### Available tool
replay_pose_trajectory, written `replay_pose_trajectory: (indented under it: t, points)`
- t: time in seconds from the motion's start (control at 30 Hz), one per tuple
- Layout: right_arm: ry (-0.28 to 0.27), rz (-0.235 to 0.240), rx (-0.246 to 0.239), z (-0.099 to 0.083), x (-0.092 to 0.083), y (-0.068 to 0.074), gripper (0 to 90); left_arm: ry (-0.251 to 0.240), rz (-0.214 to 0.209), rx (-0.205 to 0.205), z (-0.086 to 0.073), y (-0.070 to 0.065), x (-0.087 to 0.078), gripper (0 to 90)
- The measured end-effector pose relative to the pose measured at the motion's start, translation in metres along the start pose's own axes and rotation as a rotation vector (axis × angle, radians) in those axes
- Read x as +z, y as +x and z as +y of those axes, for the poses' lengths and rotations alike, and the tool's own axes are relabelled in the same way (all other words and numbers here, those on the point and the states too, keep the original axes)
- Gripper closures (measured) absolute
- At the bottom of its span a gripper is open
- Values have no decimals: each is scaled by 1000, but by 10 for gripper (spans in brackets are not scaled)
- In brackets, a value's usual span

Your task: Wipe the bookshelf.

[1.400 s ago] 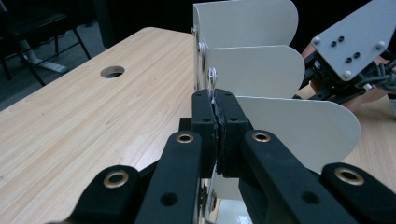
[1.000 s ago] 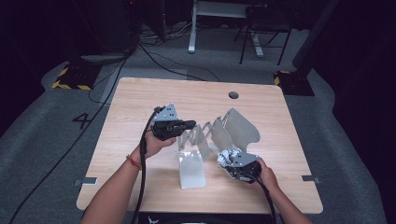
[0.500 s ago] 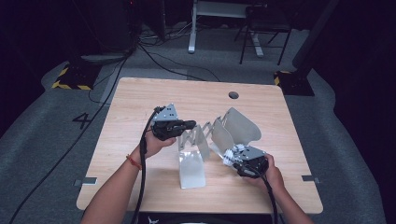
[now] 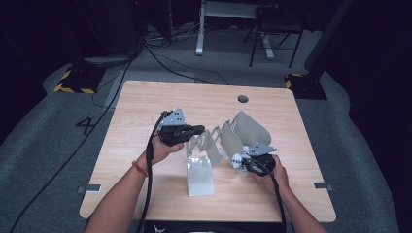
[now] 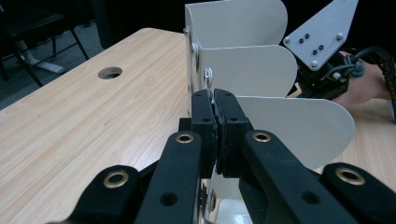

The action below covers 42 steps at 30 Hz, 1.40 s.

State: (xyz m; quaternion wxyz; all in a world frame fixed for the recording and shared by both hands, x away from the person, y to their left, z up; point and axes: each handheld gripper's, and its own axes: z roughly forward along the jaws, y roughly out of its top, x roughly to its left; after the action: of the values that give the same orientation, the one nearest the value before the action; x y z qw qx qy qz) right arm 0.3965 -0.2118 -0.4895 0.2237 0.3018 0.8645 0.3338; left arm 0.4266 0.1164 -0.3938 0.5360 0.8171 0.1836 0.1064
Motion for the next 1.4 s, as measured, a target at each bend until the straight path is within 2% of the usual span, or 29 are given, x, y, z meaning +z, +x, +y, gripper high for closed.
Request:
replay_pose_trajectory:
  t: [0.1, 0.2, 0.3, 0.37, 0.43, 0.5, 0.63, 0.8, 1.03, 1.13, 1.2, 1.33, 1.4]
  points:
    - [-56, -38, -16, 11, -7, 2, 751, 0, 1, -1, 0, 0, 0, 879]
    - [-141, -63, -41, 22, -22, 1, 757, 1, 2, 0, 0, 0, 0, 880]
    - [-184, -92, -60, 34, -31, -1, 759, 3, 6, 0, 0, 0, 0, 881]
    - [-227, -104, -45, 42, -38, -2, 760, 2, 4, -1, 0, 0, 0, 881]
    - [-246, -107, -50, 51, -42, -3, 760, 1, 2, -2, 0, 0, 0, 880]
    - [-250, -128, -76, 59, -44, -1, 762, -2, 1, -5, 0, 0, 0, 880]
    - [-220, -151, -114, 69, -37, 3, 762, -5, -1, -6, 0, 0, 0, 879]
    - [-194, -168, -119, 70, -26, 6, 766, -6, -2, -10, -1, 0, 0, 879]
    - [-134, -187, -161, 48, -11, 20, 776, -9, -4, -14, -1, 1, 0, 878]
    - [-77, -170, -188, 32, -1, 27, 776, -12, -5, -19, -2, 0, -1, 878]
    - [-53, -155, -189, 24, 2, 29, 777, -14, -7, -19, -2, 1, -1, 878]
    - [-3, -127, -193, 10, 3, 31, 777, -16, -8, -23, -2, 1, 0, 877]
    - [13, -133, -211, 8, -2, 32, 776, -16, -9, -24, -2, 1, 0, 877]
